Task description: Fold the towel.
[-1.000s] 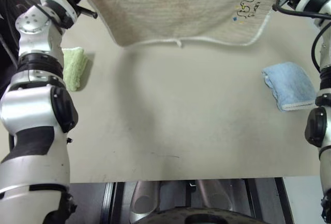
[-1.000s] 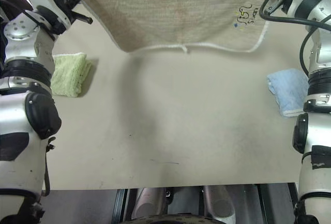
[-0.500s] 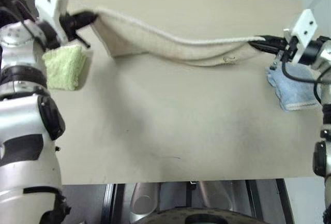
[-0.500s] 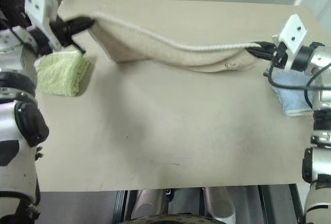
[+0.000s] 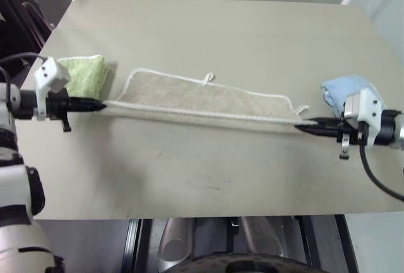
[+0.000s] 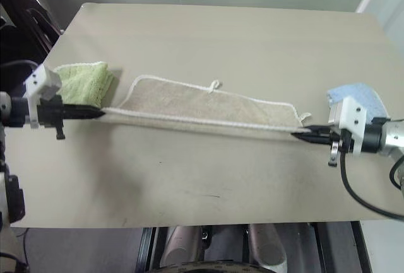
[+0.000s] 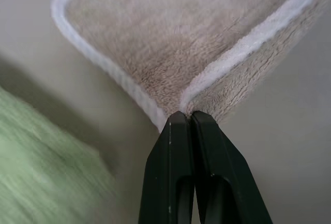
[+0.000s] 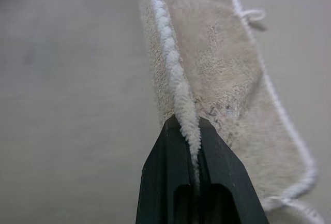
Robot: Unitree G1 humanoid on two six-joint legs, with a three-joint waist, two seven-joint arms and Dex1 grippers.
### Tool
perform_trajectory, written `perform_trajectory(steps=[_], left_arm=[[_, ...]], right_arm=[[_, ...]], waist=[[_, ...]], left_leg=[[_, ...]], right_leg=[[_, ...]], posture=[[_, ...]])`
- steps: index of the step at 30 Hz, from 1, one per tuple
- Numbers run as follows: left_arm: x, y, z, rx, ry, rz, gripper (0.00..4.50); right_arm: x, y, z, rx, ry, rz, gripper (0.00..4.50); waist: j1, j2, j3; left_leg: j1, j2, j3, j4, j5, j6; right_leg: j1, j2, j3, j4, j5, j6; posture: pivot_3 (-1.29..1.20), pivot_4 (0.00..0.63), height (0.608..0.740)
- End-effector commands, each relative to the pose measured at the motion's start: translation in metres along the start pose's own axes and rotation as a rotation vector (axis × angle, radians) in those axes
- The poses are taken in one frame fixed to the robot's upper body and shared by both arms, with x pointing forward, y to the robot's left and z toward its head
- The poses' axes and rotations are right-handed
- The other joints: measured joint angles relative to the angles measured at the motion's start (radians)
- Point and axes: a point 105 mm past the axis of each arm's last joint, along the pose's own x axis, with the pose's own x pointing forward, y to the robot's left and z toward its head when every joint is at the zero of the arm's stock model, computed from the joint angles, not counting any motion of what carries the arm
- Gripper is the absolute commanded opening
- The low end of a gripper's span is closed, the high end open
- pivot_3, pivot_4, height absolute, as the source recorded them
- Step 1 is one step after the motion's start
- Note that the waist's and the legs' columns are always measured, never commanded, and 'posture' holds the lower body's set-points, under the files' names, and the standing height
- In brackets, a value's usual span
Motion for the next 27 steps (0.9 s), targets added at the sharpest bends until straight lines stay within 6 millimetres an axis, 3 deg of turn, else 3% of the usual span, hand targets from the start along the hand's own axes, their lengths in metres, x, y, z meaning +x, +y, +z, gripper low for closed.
perform_trajectory(steps=[1,9,15,21,27], left_arm=[[-0.032,-0.007,-0.001,0.043,0.081,-0.010,0.02],[-0.038,-0.020,0.012,0.020,0.089,-0.069,0.02],[-0.028,-0.018,0.013,-0.016,0.055,-0.079,0.02],[-0.007,0.005,0.010,0.031,-0.040,0.070,0.02],[0.015,0.034,0.037,0.143,-0.195,0.295,0.02]], right_arm=[[-0.015,0.007,-0.003,-0.015,0.051,-0.033,0.00],[-0.020,0.028,-0.023,0.003,0.155,0.024,0.00],[-0.019,0.012,-0.017,-0.009,0.121,-0.026,0.00],[-0.010,0.000,-0.021,0.013,0.099,-0.062,0.00],[-0.004,-0.014,-0.026,0.010,0.095,-0.085,0.00]], waist=[[0.001,-0.001,-0.001],[0.001,-0.005,-0.004],[0.002,-0.005,-0.004],[0.008,-0.005,-0.005],[0.012,-0.005,-0.005]], left_leg=[[0.001,0.000,0.000,0.000,-0.001,0.000],[0.007,-0.001,-0.002,0.000,-0.005,-0.002],[0.006,-0.001,-0.002,-0.001,-0.006,-0.003],[0.006,-0.001,-0.003,-0.001,-0.006,-0.003],[0.006,-0.001,-0.002,-0.001,-0.005,-0.002]], right_leg=[[0.001,0.000,0.000,0.000,0.000,0.000],[0.006,0.000,0.000,0.000,-0.002,-0.003],[0.005,0.000,0.001,0.000,-0.003,-0.004],[0.005,0.000,0.000,0.001,-0.003,-0.004],[0.005,0.000,0.000,0.001,-0.002,-0.003]], posture=[[0.00,0.150,0.697],[0.00,0.150,0.697],[0.00,0.150,0.697],[0.00,0.150,0.697],[0.00,0.150,0.697]])
